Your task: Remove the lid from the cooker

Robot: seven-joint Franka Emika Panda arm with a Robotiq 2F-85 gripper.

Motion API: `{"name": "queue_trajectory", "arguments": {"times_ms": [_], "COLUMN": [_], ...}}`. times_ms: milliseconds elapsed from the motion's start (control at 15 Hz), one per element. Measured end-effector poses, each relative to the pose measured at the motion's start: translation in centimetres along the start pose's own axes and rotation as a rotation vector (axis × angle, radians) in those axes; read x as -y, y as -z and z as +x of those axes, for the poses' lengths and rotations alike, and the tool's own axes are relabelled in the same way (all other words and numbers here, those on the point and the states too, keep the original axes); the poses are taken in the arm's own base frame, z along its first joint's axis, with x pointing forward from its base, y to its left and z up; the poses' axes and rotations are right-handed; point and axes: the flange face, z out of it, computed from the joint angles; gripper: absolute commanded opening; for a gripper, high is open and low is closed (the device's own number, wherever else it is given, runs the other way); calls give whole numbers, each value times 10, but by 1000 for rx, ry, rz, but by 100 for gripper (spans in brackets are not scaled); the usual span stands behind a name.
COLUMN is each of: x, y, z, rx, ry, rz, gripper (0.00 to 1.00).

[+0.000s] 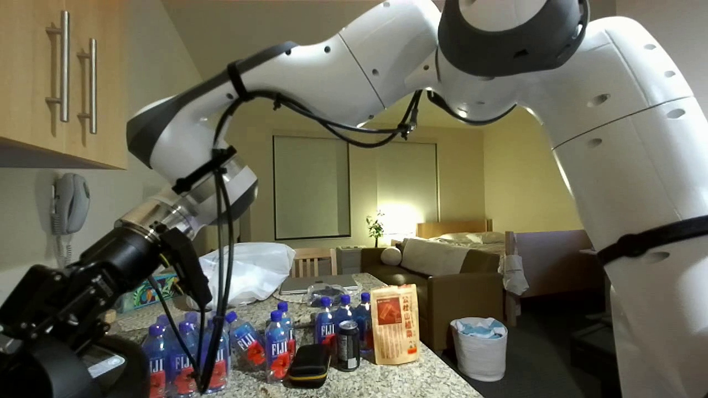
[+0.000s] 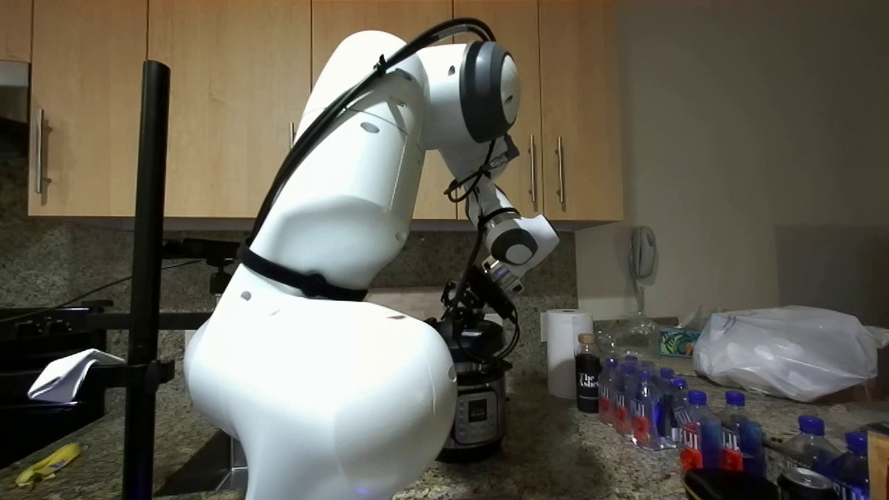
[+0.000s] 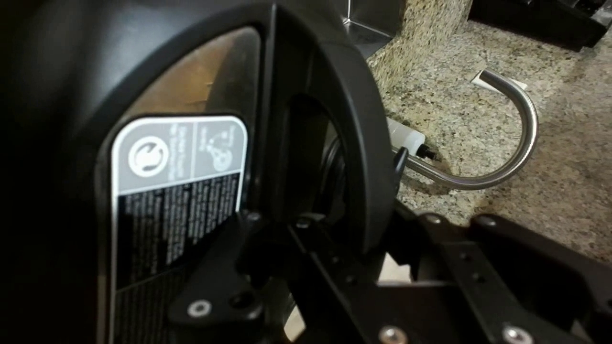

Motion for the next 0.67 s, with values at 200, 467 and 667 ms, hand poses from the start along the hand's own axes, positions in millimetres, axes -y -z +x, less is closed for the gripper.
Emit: {"name": "queue_trajectory", "arguments": {"times_ms": [200,467,667], "x": [-17,-16,-5], "y": [-14,-19,-19], "z": [-2,5,12], "rx": [22,27,34], "ry": [-25,-14,18], "rz": [23,37,24], "gripper": [1,1,1]}}
